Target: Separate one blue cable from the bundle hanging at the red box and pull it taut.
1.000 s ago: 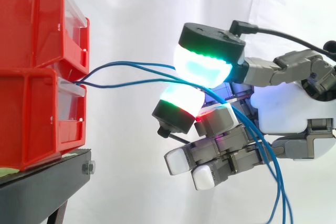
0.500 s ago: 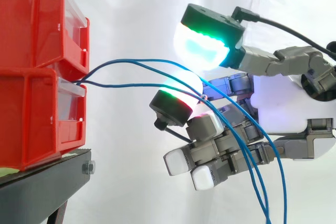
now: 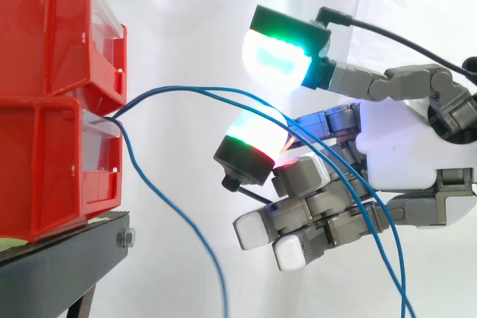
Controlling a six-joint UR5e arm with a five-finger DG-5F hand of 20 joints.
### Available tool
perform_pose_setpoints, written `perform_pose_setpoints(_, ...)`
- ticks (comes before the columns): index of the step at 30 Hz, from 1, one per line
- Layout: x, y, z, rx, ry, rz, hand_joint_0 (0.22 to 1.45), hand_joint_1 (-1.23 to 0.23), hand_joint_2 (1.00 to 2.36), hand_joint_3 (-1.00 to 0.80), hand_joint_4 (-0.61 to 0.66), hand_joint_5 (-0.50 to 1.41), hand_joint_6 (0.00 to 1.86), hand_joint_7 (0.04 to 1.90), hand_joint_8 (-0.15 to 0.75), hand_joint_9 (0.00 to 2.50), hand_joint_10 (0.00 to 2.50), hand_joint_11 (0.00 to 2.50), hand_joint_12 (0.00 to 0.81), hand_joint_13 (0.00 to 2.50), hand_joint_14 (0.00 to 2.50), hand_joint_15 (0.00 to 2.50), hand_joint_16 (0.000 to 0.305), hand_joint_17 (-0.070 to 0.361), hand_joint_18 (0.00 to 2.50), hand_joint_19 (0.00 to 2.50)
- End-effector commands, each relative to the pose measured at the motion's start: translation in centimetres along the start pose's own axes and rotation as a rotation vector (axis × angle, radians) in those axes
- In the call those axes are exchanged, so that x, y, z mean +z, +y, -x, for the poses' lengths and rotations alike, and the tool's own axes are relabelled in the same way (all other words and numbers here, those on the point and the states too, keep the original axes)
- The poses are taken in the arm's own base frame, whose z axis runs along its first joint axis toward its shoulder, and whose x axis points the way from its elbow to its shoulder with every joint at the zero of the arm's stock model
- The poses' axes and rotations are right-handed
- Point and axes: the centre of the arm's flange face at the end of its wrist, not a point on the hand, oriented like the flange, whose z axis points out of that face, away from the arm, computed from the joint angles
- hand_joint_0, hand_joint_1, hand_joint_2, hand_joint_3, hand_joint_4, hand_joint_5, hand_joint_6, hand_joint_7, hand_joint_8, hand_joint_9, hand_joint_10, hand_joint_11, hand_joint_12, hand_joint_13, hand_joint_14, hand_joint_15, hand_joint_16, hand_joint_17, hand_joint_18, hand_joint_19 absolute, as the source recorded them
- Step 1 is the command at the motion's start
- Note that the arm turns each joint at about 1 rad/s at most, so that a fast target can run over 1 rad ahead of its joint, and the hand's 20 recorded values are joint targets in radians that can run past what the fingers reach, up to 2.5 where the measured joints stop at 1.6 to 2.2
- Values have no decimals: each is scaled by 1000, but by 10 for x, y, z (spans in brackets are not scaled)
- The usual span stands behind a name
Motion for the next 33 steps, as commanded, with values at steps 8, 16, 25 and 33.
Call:
perform_pose_setpoints(8,0,-1,3,-4,-5,-8,589,-450,1016,-263,198,-126,767,1170,351,1174,22,1148,396,780,23,655,51,114,655,674)
perform_pose_setpoints(16,-3,-5,5,-18,-8,-39,577,-590,1017,-268,206,-179,825,1071,360,1116,21,1177,406,822,22,654,51,114,695,620)
perform_pose_setpoints(25,-3,-5,7,-16,-9,-39,699,-886,1005,-434,187,-223,885,1051,336,984,16,1145,389,798,24,643,49,110,700,612)
perform_pose_setpoints(33,-3,-4,7,-16,-9,-38,623,-871,1000,-500,182,-201,903,1066,334,1017,16,1162,377,804,24,650,47,107,713,618)
